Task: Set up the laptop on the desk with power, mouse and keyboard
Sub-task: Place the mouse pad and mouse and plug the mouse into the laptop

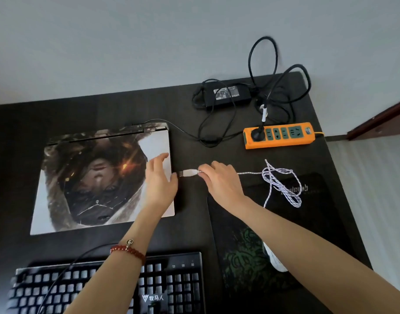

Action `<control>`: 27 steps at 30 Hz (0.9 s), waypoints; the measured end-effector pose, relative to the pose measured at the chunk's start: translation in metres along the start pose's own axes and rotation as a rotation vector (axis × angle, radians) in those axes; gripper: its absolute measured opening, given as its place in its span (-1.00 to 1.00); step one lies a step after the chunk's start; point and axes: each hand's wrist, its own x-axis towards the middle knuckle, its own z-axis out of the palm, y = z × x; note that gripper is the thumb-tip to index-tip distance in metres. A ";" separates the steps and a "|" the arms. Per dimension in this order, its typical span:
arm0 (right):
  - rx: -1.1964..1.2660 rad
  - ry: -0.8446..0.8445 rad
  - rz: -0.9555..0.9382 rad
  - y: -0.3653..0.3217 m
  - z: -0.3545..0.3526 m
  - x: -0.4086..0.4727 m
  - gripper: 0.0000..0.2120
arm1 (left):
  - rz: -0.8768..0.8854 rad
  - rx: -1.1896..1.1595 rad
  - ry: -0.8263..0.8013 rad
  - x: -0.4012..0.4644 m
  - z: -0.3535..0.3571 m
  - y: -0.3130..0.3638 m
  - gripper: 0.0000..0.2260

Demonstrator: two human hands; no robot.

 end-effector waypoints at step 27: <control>0.008 -0.122 -0.002 0.010 0.056 0.042 -0.83 | -0.039 0.548 0.300 -0.001 0.039 -0.078 -0.56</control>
